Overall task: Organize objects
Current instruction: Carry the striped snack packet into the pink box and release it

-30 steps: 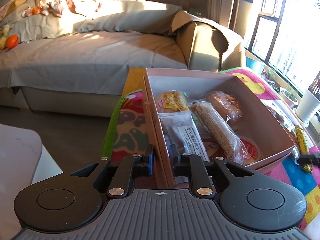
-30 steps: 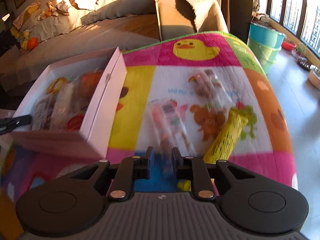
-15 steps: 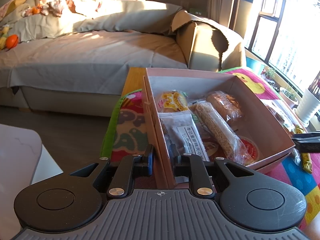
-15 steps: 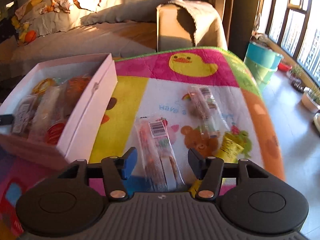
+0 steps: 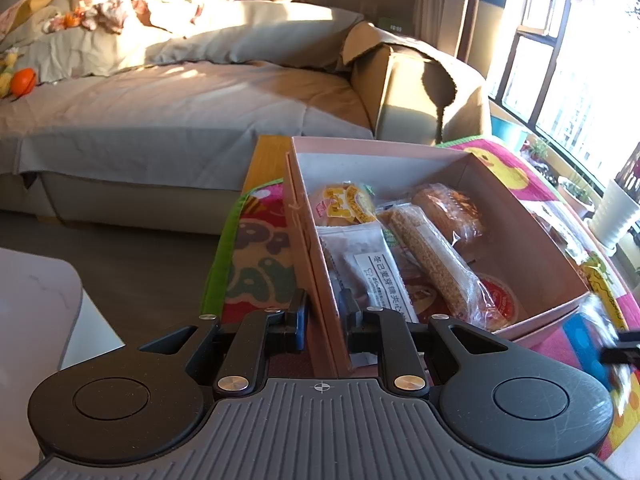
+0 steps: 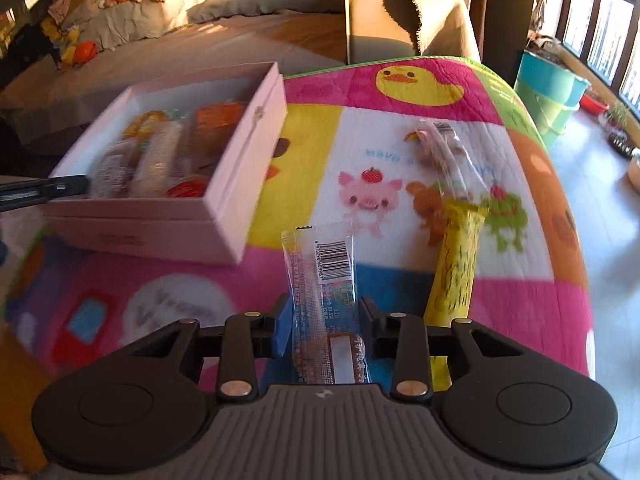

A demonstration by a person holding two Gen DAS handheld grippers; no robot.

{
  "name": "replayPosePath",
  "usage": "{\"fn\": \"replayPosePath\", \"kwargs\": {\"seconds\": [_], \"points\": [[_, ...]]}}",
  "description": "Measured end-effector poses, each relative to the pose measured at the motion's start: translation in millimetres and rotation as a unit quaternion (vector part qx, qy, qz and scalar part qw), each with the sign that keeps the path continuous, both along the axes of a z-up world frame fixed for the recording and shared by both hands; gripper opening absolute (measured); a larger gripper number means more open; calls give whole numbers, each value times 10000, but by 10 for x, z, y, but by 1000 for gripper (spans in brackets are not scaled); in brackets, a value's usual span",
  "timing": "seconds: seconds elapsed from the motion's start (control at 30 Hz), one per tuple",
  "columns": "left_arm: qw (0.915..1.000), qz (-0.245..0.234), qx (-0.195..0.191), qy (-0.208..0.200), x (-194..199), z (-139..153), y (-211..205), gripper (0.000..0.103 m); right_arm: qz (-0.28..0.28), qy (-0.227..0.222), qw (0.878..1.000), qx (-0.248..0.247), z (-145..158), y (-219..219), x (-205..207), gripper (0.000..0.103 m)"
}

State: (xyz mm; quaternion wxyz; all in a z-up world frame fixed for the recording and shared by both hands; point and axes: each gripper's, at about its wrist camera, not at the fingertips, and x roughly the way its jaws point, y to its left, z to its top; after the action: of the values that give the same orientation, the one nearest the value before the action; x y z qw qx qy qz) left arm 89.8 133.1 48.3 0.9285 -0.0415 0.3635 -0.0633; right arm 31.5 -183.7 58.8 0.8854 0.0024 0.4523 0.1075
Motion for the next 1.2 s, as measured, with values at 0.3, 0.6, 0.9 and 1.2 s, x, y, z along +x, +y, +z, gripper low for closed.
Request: {"fn": "replayPosePath", "kwargs": {"seconds": [0.3, 0.6, 0.9, 1.2], "points": [[10000, 24, -34, -4, -7, -2, -6, 19, 570, -719, 9947, 468, 720, 244, -483, 34], [10000, 10, -31, 6, -12, 0, -4, 19, 1126, -1906, 9713, 867, 1582, 677, -195, 34], [10000, -6, -36, 8, -11, -1, 0, 19, 1062, -1985, 9700, 917, 1610, 1084, 270, 46], [10000, -1, -70, -23, -18, -23, 13, 20, 313, -1806, 9822, 412, 1264, 595, 196, 58]]}}
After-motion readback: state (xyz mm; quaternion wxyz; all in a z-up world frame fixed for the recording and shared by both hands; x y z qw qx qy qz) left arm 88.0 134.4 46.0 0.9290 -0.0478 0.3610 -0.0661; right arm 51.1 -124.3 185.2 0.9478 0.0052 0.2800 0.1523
